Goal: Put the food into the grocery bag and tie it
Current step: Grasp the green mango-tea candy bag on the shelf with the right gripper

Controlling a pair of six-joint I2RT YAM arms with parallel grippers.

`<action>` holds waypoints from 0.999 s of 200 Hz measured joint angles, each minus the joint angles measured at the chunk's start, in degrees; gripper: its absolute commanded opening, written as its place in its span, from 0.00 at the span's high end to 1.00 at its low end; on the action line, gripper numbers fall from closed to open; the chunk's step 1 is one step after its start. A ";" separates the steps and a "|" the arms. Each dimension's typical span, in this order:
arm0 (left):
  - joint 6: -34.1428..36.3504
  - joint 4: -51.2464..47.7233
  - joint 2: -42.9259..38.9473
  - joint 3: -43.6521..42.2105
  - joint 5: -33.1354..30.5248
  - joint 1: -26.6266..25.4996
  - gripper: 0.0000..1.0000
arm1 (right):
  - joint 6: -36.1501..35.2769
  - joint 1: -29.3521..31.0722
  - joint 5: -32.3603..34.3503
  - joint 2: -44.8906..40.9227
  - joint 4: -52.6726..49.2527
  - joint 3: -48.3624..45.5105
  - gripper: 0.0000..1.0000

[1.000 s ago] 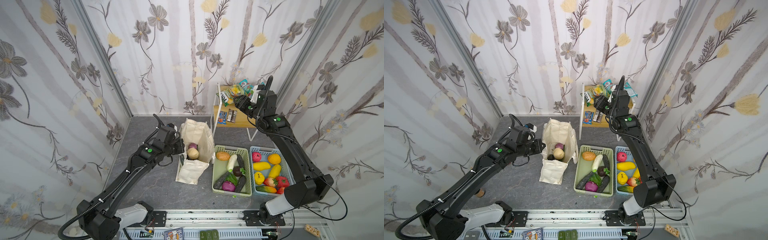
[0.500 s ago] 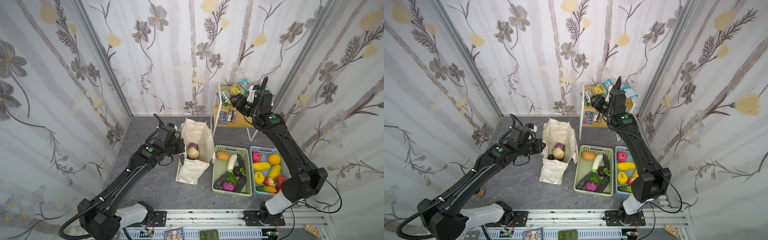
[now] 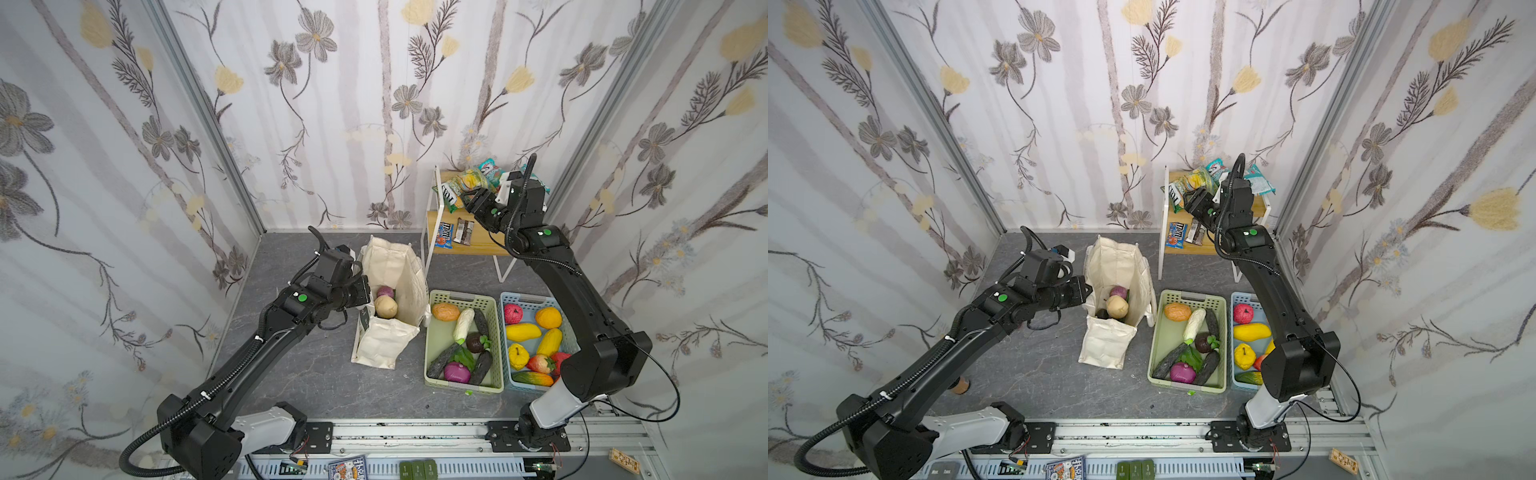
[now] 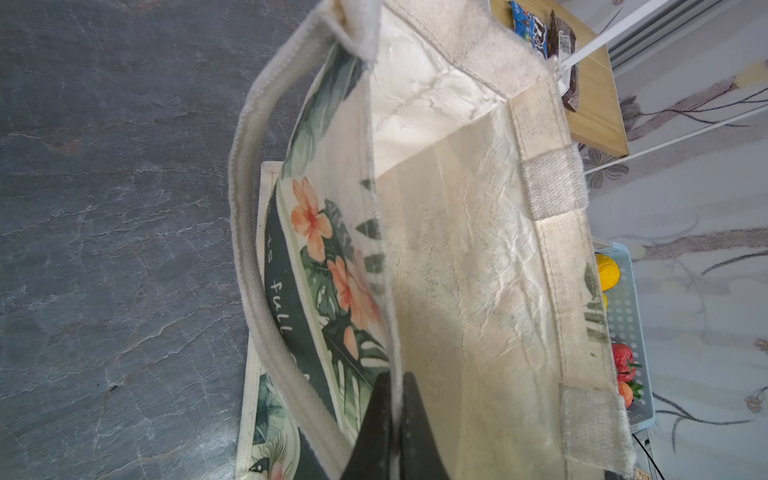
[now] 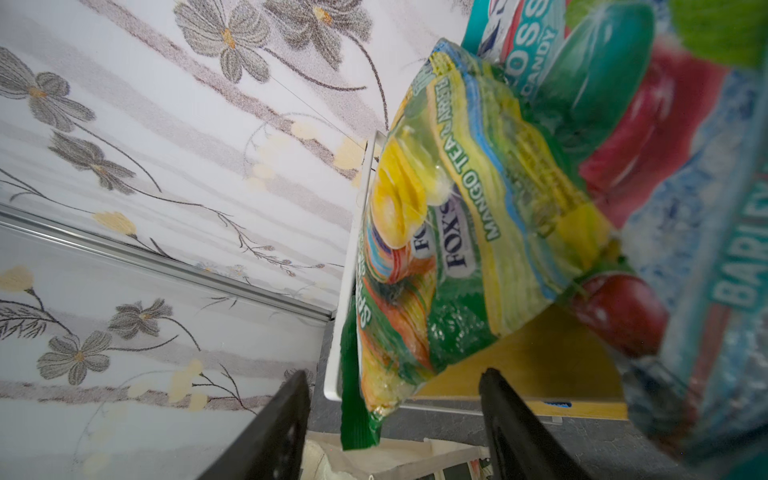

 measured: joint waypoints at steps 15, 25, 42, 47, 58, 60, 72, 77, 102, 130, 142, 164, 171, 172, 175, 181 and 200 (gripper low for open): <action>0.00 0.00 0.04 0.02 0.00 0.00 1.00 | 0.31 -0.02 -0.02 0.61 0.04 0.37 0.34; 0.00 0.00 0.04 0.02 0.00 0.00 1.00 | 0.48 -0.11 0.00 0.83 0.31 0.44 0.34; 0.00 0.00 0.07 0.02 0.00 0.00 1.00 | 0.81 -0.13 0.00 1.29 1.51 0.59 0.35; 0.00 0.00 0.09 0.02 0.00 0.00 1.00 | 0.92 -0.15 0.00 1.40 1.70 0.68 0.35; 0.00 0.00 0.17 0.04 -0.02 -0.02 1.00 | 1.18 -0.22 0.00 1.79 1.90 0.92 0.35; 0.00 0.00 0.17 0.04 -0.02 -0.02 1.00 | 1.25 -0.22 0.00 1.84 2.01 0.94 0.35; 0.00 0.00 0.26 0.09 -0.02 -0.02 1.00 | 1.62 -0.26 -0.02 2.32 2.32 1.11 0.36; 0.00 0.00 0.31 0.11 -0.02 -0.04 1.00 | 1.90 -0.26 -0.02 2.51 2.45 1.14 0.36; 0.00 0.02 0.50 0.13 -0.04 -0.04 1.00 | 2.43 -0.26 -0.02 3.28 2.64 1.22 0.36; 0.00 0.02 0.72 0.13 -0.07 -0.04 1.00 | 2.86 -0.37 0.02 3.80 3.61 1.55 0.36; 0.00 0.02 0.90 0.26 -0.09 -0.04 1.00 | 3.10 -0.37 0.07 3.96 3.98 1.64 0.37; 0.00 0.04 1.01 0.44 -0.11 -0.07 1.00 | 3.56 -0.37 0.13 4.50 4.42 1.64 0.39; 0.00 0.02 1.07 0.46 -0.11 -0.07 1.00 | 3.74 -0.37 0.15 4.70 4.50 1.64 0.39; 0.00 0.02 1.07 0.46 -0.11 -0.07 1.00 | 3.76 -0.37 0.15 4.74 4.57 1.64 0.39; 0.00 0.02 1.11 0.46 -0.11 -0.07 1.00 | 3.87 -0.37 0.15 4.81 4.72 1.64 0.39; 0.00 0.04 1.16 0.50 -0.13 -0.07 1.00 | 3.89 -0.37 0.17 4.94 4.92 1.64 0.41; 0.00 0.04 1.29 0.50 -0.15 -0.07 1.00 | 4.35 -0.37 0.17 5.35 5.66 1.66 0.46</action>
